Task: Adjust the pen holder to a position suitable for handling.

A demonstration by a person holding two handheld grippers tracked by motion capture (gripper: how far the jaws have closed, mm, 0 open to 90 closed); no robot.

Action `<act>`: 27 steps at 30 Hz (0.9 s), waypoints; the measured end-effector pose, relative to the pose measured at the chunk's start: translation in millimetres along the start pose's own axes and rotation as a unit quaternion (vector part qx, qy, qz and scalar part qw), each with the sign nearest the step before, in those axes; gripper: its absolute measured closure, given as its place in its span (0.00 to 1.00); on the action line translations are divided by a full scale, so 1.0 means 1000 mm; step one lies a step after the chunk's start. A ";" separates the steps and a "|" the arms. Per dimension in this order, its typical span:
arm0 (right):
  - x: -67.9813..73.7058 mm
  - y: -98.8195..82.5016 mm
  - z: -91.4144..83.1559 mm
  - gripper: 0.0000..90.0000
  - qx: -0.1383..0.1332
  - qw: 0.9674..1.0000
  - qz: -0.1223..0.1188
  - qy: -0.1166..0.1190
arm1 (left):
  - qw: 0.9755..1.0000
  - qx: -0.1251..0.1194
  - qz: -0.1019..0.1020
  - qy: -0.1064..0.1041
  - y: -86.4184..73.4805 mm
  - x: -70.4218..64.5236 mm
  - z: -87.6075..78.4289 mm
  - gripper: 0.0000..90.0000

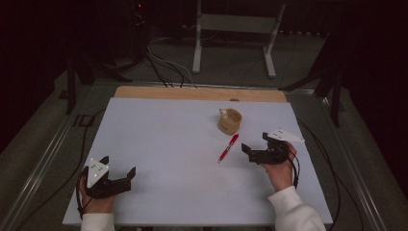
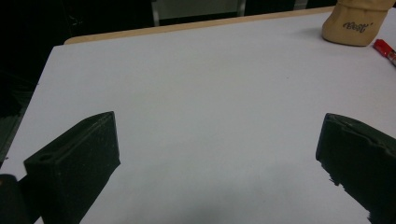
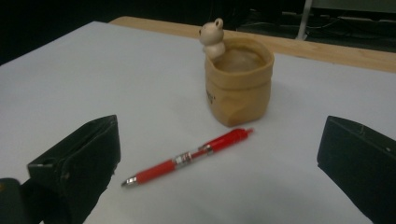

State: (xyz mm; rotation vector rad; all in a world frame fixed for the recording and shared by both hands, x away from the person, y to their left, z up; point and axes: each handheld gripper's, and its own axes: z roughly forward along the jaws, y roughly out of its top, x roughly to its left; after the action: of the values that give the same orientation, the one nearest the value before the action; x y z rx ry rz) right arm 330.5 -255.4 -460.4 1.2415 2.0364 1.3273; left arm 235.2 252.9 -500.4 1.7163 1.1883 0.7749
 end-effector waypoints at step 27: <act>-0.003 0.046 0.066 0.00 0.021 0.999 0.006 -0.026 | 1.000 -0.001 0.002 -0.001 0.000 0.000 0.001 0.00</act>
State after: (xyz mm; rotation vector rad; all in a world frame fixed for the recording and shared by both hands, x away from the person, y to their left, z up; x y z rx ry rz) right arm 400.8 -216.7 -451.0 1.2941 2.0347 1.2493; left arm 235.6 252.9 -500.8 1.7183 1.1823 0.7756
